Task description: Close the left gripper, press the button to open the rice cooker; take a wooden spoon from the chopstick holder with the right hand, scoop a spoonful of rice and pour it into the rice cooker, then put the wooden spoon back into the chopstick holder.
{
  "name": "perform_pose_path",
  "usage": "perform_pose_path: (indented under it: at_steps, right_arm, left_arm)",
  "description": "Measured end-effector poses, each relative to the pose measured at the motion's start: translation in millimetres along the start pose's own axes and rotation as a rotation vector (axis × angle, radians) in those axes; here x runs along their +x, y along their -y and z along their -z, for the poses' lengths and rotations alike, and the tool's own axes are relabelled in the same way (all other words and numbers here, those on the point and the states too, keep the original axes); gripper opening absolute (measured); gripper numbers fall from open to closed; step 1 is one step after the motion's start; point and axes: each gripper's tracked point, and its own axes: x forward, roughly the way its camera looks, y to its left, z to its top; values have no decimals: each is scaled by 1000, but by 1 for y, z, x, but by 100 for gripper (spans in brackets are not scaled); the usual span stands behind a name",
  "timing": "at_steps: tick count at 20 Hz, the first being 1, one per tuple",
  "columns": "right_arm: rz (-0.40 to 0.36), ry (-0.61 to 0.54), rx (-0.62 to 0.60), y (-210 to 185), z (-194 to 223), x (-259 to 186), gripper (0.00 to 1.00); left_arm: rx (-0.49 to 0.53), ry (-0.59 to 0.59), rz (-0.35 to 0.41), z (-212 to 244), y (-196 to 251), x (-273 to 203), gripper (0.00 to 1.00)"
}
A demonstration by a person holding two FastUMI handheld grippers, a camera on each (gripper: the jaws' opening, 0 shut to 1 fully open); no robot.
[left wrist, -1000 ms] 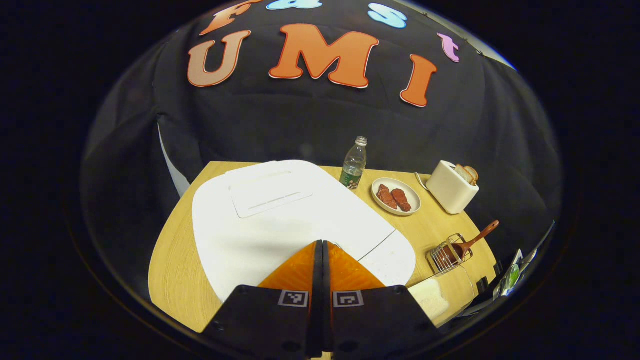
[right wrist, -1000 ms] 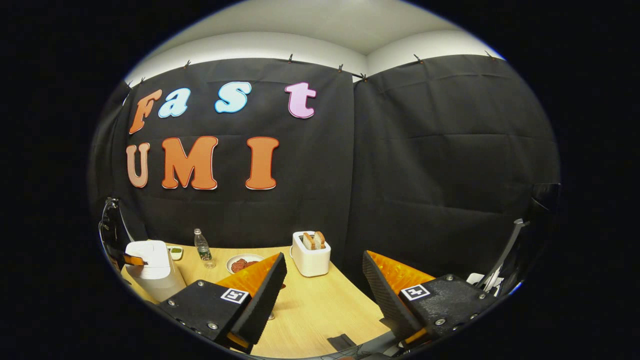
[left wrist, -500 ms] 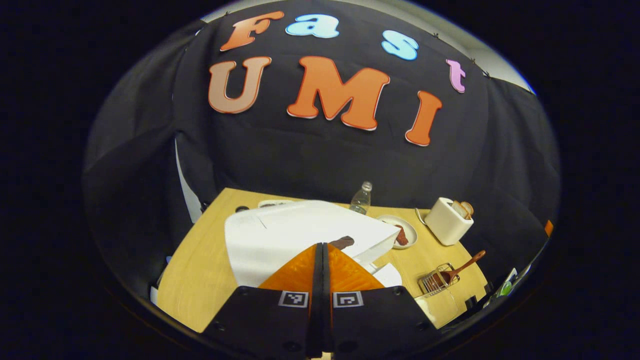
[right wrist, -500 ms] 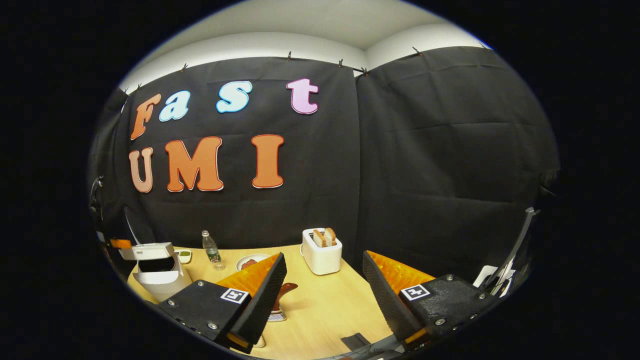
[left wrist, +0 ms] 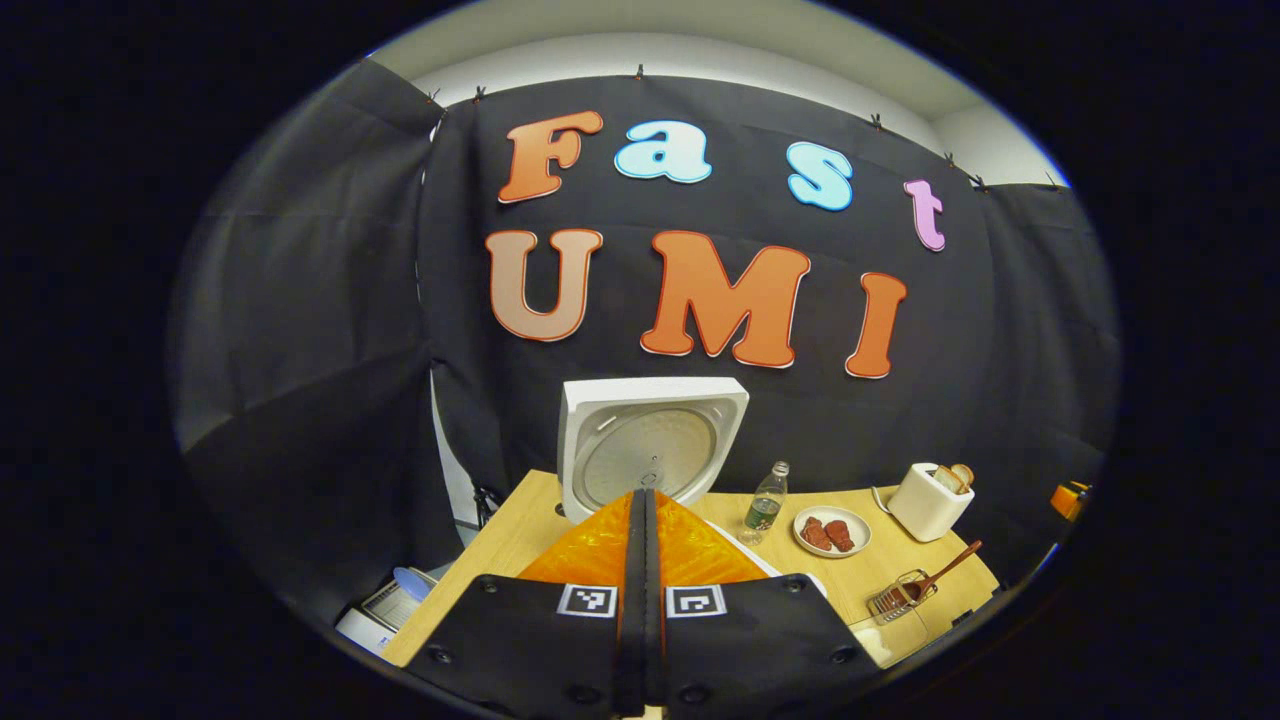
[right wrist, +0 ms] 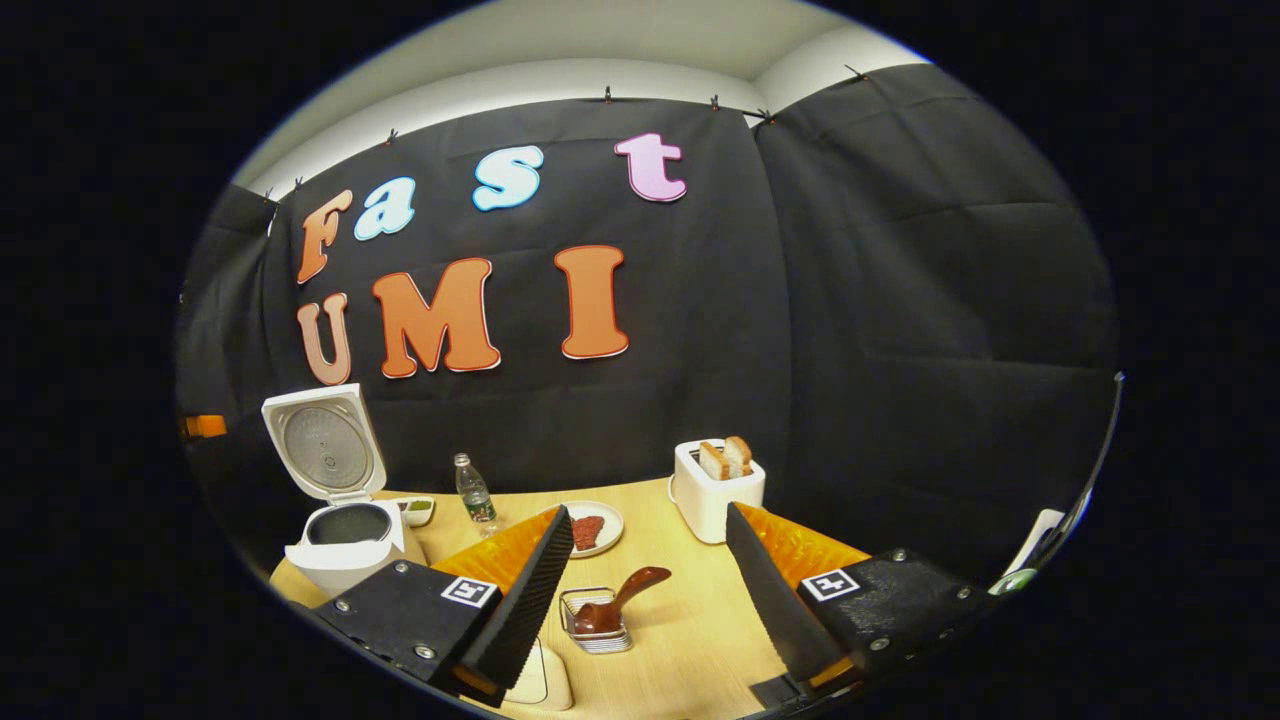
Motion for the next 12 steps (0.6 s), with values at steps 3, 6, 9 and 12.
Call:
perform_pose_path:
  at_steps: [3, 6, 9, 12]
  right_arm:
    - [-7, -50, 102, 1, 27, 33, 95]
    - [12, -101, 152, 7, 55, 60, 95]
    - [4, -149, 203, 7, 75, 80, 94]
    - [9, -190, 282, 11, 95, 99, 94]
  left_arm:
    - [3, 35, -35, -14, -13, -17, 4]
    - [5, 76, -71, -31, -21, -36, 5]
    - [1, 112, -113, -42, -29, -48, 5]
    - [-20, 145, -135, -53, -30, -64, 5]
